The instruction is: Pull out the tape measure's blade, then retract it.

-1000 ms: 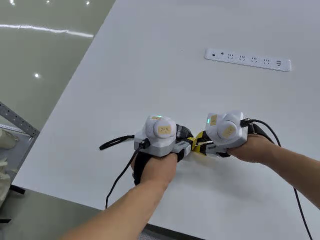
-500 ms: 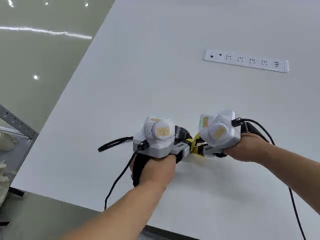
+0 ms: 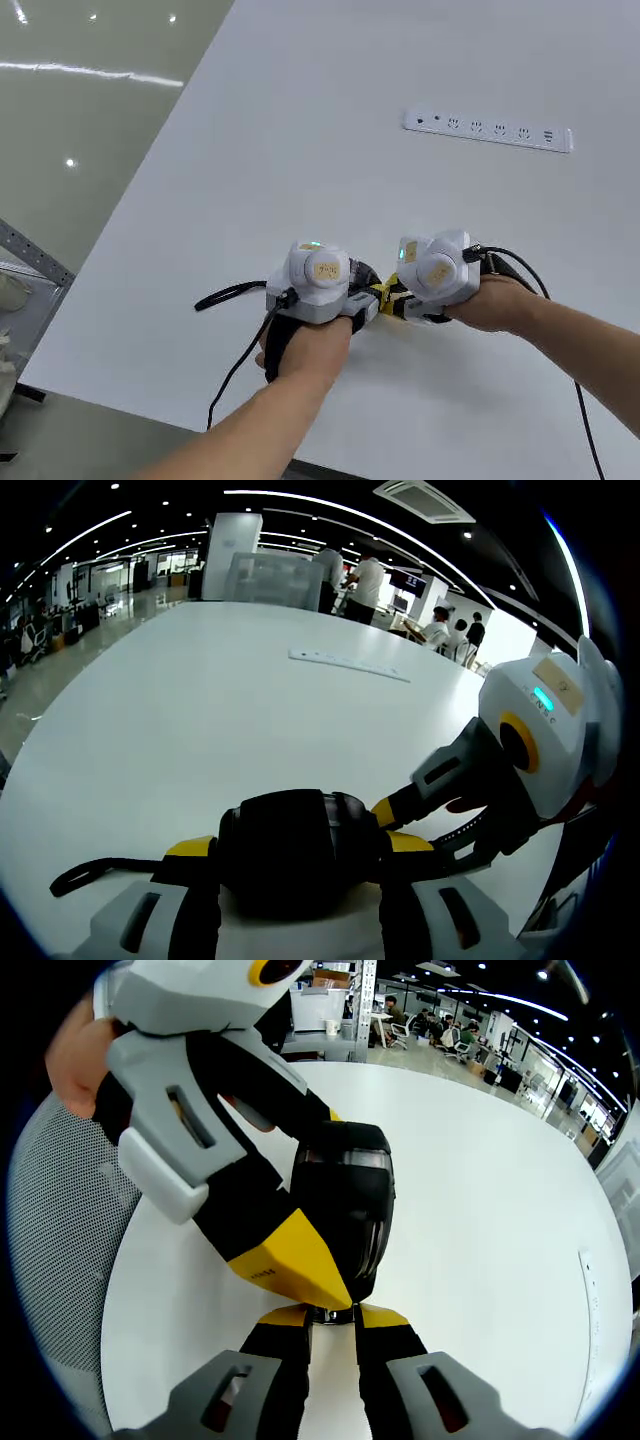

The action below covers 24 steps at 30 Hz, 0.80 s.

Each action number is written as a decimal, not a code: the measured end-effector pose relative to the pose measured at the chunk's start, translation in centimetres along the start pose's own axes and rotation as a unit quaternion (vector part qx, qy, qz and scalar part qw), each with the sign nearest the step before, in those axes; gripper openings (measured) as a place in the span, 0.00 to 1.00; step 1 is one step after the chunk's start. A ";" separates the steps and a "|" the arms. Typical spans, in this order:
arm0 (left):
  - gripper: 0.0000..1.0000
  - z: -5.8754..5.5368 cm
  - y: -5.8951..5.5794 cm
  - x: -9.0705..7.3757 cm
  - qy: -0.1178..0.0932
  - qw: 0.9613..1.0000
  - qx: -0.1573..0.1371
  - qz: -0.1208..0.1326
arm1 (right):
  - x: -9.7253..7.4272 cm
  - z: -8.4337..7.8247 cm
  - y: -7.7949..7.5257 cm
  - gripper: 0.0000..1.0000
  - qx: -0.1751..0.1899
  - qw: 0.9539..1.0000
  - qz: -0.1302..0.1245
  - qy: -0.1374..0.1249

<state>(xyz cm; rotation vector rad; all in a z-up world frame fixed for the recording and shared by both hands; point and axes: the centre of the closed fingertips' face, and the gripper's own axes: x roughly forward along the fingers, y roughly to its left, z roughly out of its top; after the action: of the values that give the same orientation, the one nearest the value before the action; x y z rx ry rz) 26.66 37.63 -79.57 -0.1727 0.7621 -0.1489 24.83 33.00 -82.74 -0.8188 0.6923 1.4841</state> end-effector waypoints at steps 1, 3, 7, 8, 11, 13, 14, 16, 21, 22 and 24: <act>0.61 0.0 0.0 0.0 0.000 1.000 0.000 0.000 | 0.0 0.0 0.0 0.14 0.003 1.000 -0.002 0.000; 0.61 0.1 -0.1 0.0 -0.002 1.000 0.006 0.000 | -0.1 0.0 -0.1 0.14 0.005 1.000 -0.005 -0.002; 0.62 0.2 -0.1 0.0 -0.005 1.000 0.012 -0.001 | -0.2 0.0 -0.2 0.16 0.014 1.000 -0.012 -0.003; 0.62 0.2 -0.1 0.0 -0.006 1.000 0.015 -0.002 | -0.2 0.0 -0.2 0.16 0.016 1.000 -0.013 -0.004; 0.61 0.3 -0.1 -0.1 -0.008 1.000 0.021 -0.005 | -0.3 -0.1 -0.3 0.17 0.023 1.000 -0.017 -0.003; 0.61 0.4 -0.1 -0.2 -0.009 1.000 0.024 -0.009 | -0.4 -0.3 -0.3 0.18 0.027 0.999 -0.019 -0.003; 0.61 0.4 -0.1 -0.3 -0.010 1.000 0.026 -0.011 | -0.4 -0.3 -0.3 0.18 0.028 0.999 -0.019 -0.003; 0.61 0.6 -0.1 -0.5 -0.013 0.999 0.030 -0.014 | -0.5 -0.4 -0.3 0.18 0.035 0.999 -0.021 -0.002; 0.64 0.7 0.3 -1.1 -0.019 0.999 0.042 -0.017 | -1.1 -0.2 -0.3 0.19 0.059 0.998 -0.030 -0.012; 0.64 0.6 0.4 -1.2 -0.018 0.999 0.043 -0.019 | -1.2 -0.1 -0.2 0.19 0.062 0.997 -0.031 -0.015; 0.64 0.2 0.5 -1.3 -0.011 0.998 0.052 -0.021 | -1.4 -0.2 -0.1 0.19 0.066 0.997 -0.033 -0.016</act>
<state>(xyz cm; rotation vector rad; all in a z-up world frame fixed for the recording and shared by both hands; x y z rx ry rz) 25.91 38.37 -78.62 -0.0910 0.7283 -0.2259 24.91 32.05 -81.67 -0.7097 0.7249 1.3737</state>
